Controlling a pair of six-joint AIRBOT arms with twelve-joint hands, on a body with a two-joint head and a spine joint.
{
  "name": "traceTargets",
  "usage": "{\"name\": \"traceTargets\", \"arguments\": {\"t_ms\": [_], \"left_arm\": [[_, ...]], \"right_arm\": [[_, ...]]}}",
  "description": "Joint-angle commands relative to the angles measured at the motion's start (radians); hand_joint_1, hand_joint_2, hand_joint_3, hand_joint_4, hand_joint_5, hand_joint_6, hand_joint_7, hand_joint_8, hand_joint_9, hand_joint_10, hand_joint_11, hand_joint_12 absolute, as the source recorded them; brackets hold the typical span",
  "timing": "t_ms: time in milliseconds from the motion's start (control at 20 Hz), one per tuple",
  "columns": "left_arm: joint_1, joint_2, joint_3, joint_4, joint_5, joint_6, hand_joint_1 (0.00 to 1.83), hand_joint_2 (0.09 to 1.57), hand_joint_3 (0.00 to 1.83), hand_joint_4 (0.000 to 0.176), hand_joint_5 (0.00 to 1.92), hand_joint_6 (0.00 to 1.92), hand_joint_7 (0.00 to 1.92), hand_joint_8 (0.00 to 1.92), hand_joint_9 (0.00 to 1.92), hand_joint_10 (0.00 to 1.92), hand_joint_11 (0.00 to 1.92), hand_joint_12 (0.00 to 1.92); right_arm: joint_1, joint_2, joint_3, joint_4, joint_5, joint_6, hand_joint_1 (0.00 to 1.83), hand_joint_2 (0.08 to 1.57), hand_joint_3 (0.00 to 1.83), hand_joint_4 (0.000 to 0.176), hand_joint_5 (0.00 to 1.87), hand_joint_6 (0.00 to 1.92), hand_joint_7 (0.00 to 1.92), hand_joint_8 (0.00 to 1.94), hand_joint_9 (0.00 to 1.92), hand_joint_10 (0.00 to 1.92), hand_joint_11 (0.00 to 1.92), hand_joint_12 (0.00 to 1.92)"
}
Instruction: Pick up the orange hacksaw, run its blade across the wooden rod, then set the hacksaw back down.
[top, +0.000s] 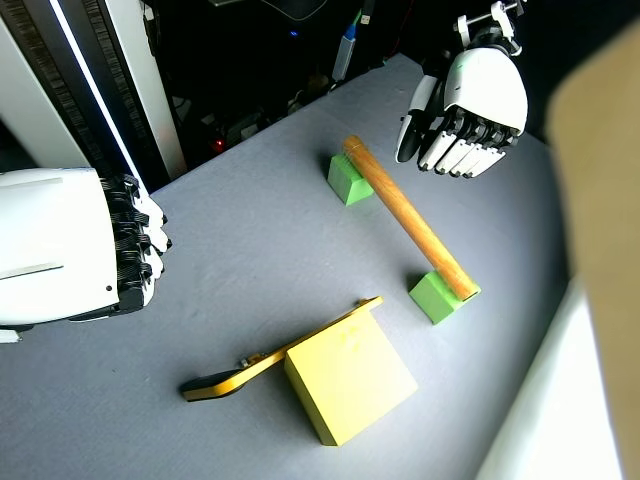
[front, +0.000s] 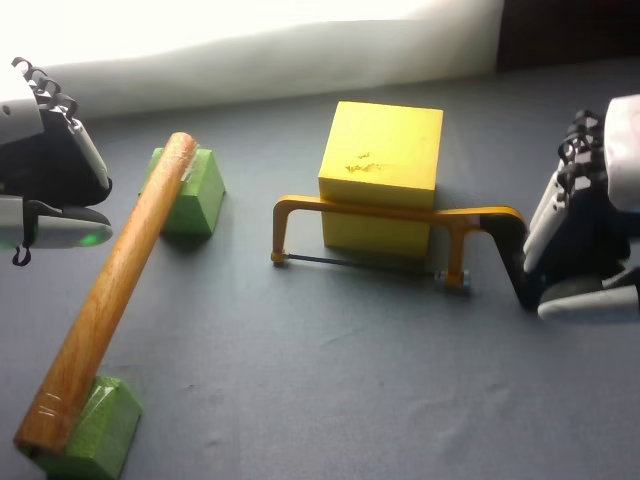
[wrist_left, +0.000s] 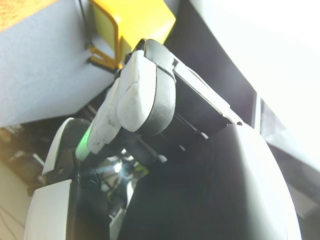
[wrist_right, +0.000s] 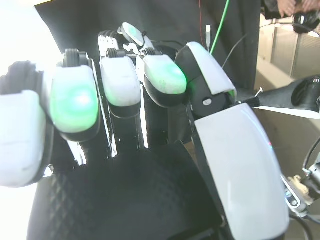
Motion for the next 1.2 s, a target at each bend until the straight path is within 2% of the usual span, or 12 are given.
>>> {"name": "traceTargets", "arguments": {"t_ms": [0,100,150,300,450,650,700,750,850,950,1050,1150], "left_arm": [[-0.002,0.004,0.004,-0.071,-0.069,-0.002,0.01,1.16,0.12,0.000,0.03,0.05,0.02,0.03,0.00,0.01,0.01,0.03],[-0.003,0.004,0.005,-0.071,-0.069,-0.002,0.00,1.22,0.00,0.000,0.07,0.00,0.04,0.00,0.01,0.00,0.00,0.11],[-0.006,0.005,0.007,-0.071,-0.069,-0.002,0.00,1.21,0.00,0.000,0.05,0.00,0.02,0.00,0.00,0.00,0.00,0.04],[-0.009,0.005,0.016,-0.072,-0.082,-0.002,0.00,1.21,0.00,0.000,0.04,0.00,0.01,0.00,0.00,0.00,0.01,0.03],[-0.009,0.006,0.027,-0.072,-0.101,-0.002,0.00,1.22,0.00,0.000,0.04,0.00,0.01,0.00,0.00,0.00,0.00,0.03],[-0.014,0.015,0.027,-0.050,-0.112,-0.002,0.00,1.22,0.00,0.000,0.04,0.00,0.00,0.00,0.01,0.00,0.00,0.01],[-0.027,0.014,0.036,-0.007,-0.132,-0.002,0.00,1.22,0.00,0.000,0.04,0.00,0.00,0.00,0.01,0.00,0.01,0.00],[-0.022,0.015,0.035,-0.004,-0.135,-0.002,0.00,1.22,0.00,0.000,0.04,0.00,0.01,0.00,0.02,0.01,0.02,0.01],[-0.015,0.017,0.033,0.011,-0.139,-0.002,0.00,1.23,0.00,0.000,0.06,0.01,0.02,0.01,0.03,0.01,0.04,0.02],[-0.035,0.017,0.031,0.064,-0.138,-0.004,0.00,1.24,0.01,0.000,0.06,0.01,0.04,0.01,0.03,0.01,0.05,0.02],[-0.027,0.034,0.008,0.076,-0.114,-0.004,0.00,1.23,0.00,0.000,0.06,0.01,0.04,0.01,0.04,0.01,0.06,0.03],[-0.032,0.069,-0.041,0.098,-0.088,-0.004,0.00,1.24,0.01,0.000,0.05,0.00,0.03,0.01,0.03,0.00,0.04,0.03]], "right_arm": [[0.016,-0.001,0.014,0.071,0.090,0.001,0.17,1.06,0.12,0.000,0.11,0.03,0.14,0.04,0.13,0.08,0.00,0.63],[0.018,-0.008,0.043,0.071,0.118,0.002,0.16,1.12,0.02,0.000,0.13,0.01,0.16,0.01,0.15,0.02,0.00,0.63],[0.017,-0.008,0.047,0.071,0.121,0.007,0.14,1.13,0.01,0.000,0.11,0.00,0.14,0.00,0.14,0.01,0.00,0.58],[0.017,-0.007,0.046,0.071,0.120,0.015,0.12,1.14,0.01,0.000,0.11,0.00,0.12,0.00,0.12,0.00,0.00,0.53],[0.018,0.021,0.016,0.073,0.073,0.131,0.10,1.15,0.00,0.000,0.12,0.00,0.13,0.00,0.13,0.00,0.00,0.53],[0.028,0.095,-0.076,0.253,-0.098,0.152,0.14,1.13,0.00,0.000,0.11,0.00,0.13,0.00,0.14,0.00,0.00,0.57],[0.020,0.124,-0.083,0.304,-0.118,0.151,0.16,1.12,0.00,0.000,0.11,0.00,0.14,0.00,0.15,0.00,0.00,0.59],[0.010,0.138,-0.082,0.327,-0.117,0.147,0.18,1.11,0.00,0.000,0.09,0.00,0.11,0.00,0.13,0.00,0.00,0.57],[-0.052,0.175,-0.081,0.418,-0.099,0.133,0.27,1.09,0.00,0.000,0.07,0.00,0.11,0.00,0.13,0.00,0.00,0.56],[-0.149,0.212,-0.080,0.536,-0.047,0.073,0.34,1.08,0.00,0.000,0.06,0.00,0.10,0.00,0.12,0.00,0.00,0.52],[-0.250,0.227,-0.075,0.649,0.011,0.064,0.38,1.06,0.00,0.000,0.07,0.00,0.11,0.00,0.13,0.00,0.00,0.56],[-0.259,0.234,-0.073,0.653,-0.040,0.085,0.40,1.05,0.00,0.000,0.06,0.00,0.09,0.00,0.11,0.00,0.00,0.54]]}}
